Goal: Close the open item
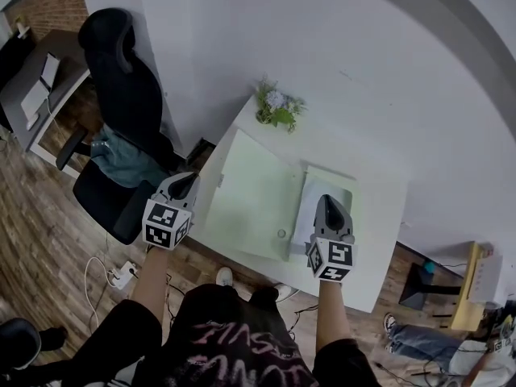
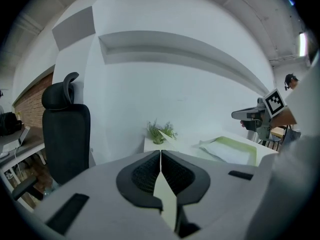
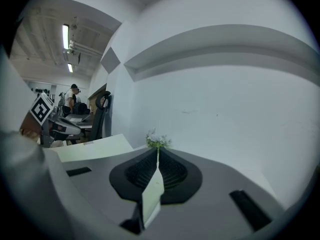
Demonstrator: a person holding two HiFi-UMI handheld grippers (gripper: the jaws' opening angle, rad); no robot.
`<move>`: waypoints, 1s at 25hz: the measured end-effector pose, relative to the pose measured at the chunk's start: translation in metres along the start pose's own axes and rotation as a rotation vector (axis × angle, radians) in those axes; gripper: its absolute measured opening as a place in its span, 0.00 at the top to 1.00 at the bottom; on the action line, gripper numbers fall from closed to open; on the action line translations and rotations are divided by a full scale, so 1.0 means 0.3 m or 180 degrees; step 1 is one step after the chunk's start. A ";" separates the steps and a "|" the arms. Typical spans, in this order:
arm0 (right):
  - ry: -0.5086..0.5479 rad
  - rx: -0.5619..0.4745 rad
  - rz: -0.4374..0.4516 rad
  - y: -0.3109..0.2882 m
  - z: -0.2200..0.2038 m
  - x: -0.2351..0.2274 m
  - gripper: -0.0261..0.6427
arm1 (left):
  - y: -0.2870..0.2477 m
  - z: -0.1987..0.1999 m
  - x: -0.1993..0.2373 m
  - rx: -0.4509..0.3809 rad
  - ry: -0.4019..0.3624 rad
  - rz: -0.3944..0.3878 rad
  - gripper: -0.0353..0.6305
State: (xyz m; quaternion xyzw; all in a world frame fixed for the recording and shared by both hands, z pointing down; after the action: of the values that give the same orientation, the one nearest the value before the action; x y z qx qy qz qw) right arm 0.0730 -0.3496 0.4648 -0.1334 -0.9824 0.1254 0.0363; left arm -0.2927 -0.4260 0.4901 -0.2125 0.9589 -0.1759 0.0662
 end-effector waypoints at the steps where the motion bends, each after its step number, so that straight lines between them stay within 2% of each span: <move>1: 0.0007 0.0007 0.0004 -0.003 -0.004 -0.004 0.92 | -0.005 -0.012 -0.004 0.0028 0.0001 -0.0012 0.93; 7: -0.0040 0.0068 0.0029 -0.018 -0.044 -0.020 0.92 | -0.029 -0.072 -0.020 0.0204 -0.0042 -0.0065 0.92; 10: -0.0051 0.0111 0.0015 -0.018 -0.067 -0.013 0.92 | -0.031 -0.092 -0.034 0.0253 -0.0100 -0.0139 0.82; 15: -0.0068 0.0128 0.0004 -0.018 -0.082 0.003 0.92 | -0.051 -0.122 -0.047 0.0331 -0.0158 -0.0253 0.82; 25: -0.0144 0.0158 -0.0147 0.035 -0.133 -0.045 0.92 | -0.080 -0.108 -0.121 0.0218 -0.0160 -0.0550 0.82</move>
State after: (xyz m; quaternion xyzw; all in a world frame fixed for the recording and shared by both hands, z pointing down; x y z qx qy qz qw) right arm 0.0928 -0.3340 0.5002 -0.1069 -0.9824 0.1519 0.0202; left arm -0.2573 -0.4206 0.5310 -0.2964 0.9285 -0.2083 0.0820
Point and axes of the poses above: the fingertips, and each gripper's own axes: y backward along the fingers, x to its left, z out of its top, the point moved 8 cm from there along y, backward along the fingers, and after that the axes turned 10 degrees about z, right-handed, at the moved point
